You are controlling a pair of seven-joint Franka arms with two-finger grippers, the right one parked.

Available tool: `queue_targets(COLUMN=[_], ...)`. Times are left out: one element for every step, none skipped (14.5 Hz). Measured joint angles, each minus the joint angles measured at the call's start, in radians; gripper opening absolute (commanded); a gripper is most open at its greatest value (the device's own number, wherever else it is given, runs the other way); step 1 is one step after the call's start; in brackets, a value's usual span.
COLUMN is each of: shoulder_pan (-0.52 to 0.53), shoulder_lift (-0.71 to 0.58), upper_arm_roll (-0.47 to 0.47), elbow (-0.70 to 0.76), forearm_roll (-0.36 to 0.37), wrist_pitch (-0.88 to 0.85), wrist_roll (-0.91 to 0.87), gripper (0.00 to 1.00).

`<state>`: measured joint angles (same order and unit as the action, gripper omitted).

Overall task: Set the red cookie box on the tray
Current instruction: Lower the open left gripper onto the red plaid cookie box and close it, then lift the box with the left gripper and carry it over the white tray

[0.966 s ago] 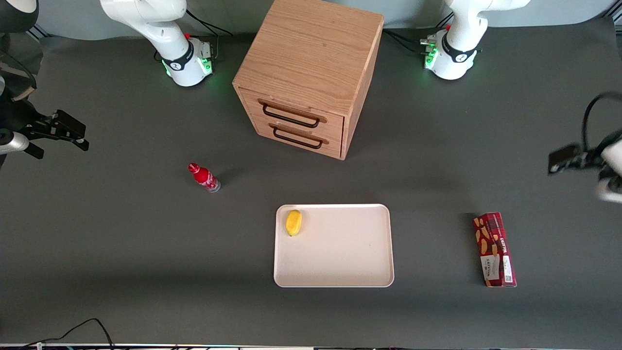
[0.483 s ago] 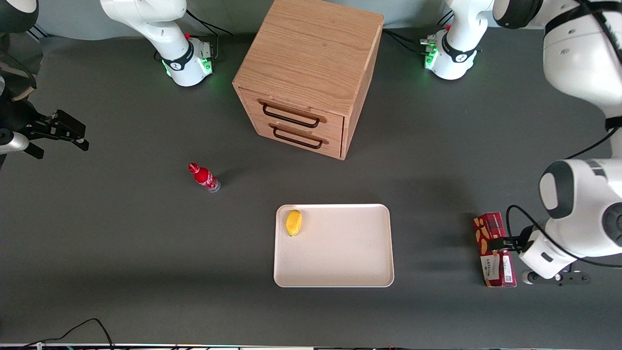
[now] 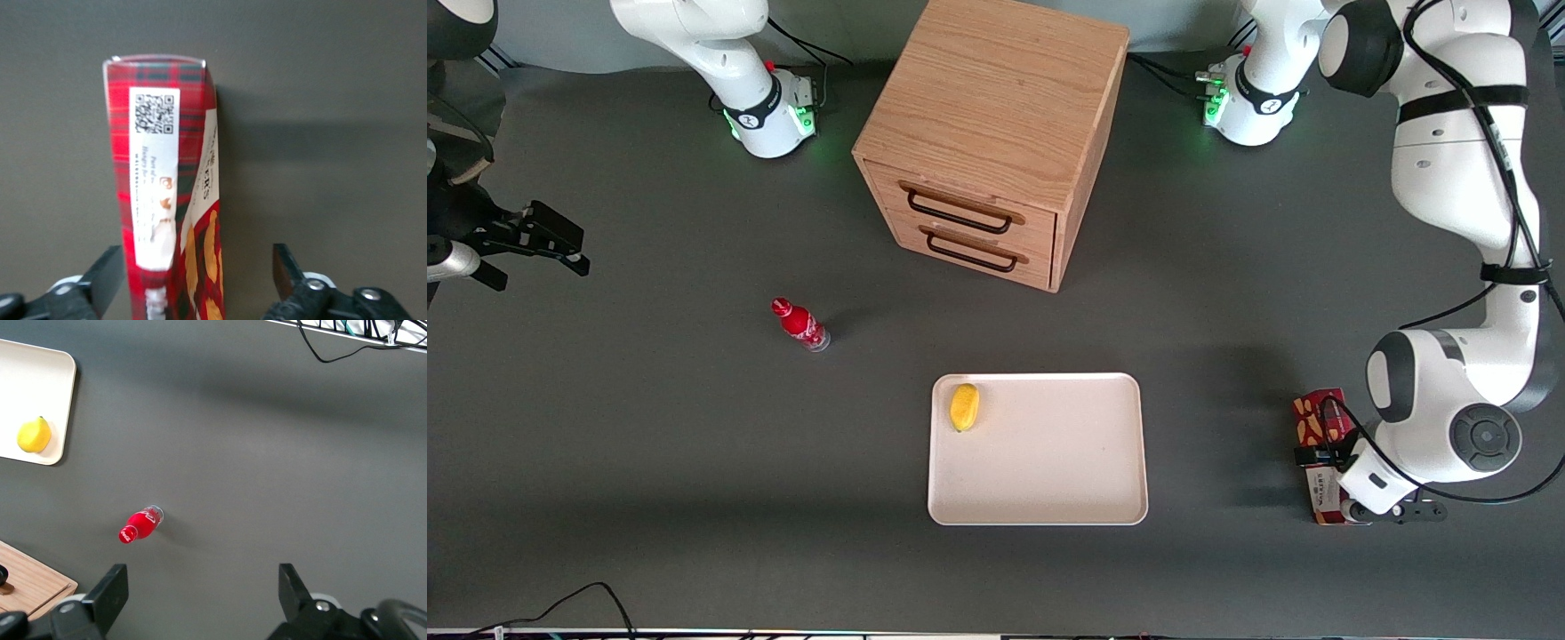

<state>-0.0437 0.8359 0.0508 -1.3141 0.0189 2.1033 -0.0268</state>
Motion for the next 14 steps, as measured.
queue_targets(shoulder_pan=[0.000,0.001,0.002,0.004,0.004,0.005,0.005,0.005,0.005,0.005,0.003,0.001,-0.002,-0.004], shoulder_lift=[0.008,0.011,0.011,0.011,0.010,0.010,0.008,0.005,0.002,-0.005,-0.023,-0.049,-0.085,-0.132], upper_arm_roll=[0.000,0.000,0.001,0.002,0.002,0.002,0.002,0.002,0.001,0.000,-0.003,-0.005,-0.010,-0.024], elbow=[0.000,0.000,0.000,0.001,0.001,0.002,0.003,0.008,0.021,0.038,0.053,0.069,0.084,0.096], forearm_roll=[0.004,0.006,0.008,0.009,0.010,0.011,0.011,0.011,0.011,0.010,0.010,0.009,0.007,0.005], wrist_pitch=[0.004,0.006,0.006,0.006,0.006,0.007,0.009,0.010,0.009,0.006,-0.010,-0.036,-0.069,-0.111], wrist_roll=[0.000,0.000,0.000,0.001,0.002,0.002,0.002,0.002,0.002,0.002,0.002,0.002,0.001,-0.002], gripper=[0.07,0.00,0.00,0.00,0.00,0.00,0.00,0.00,0.00,0.00,0.00,0.00,0.00,0.00])
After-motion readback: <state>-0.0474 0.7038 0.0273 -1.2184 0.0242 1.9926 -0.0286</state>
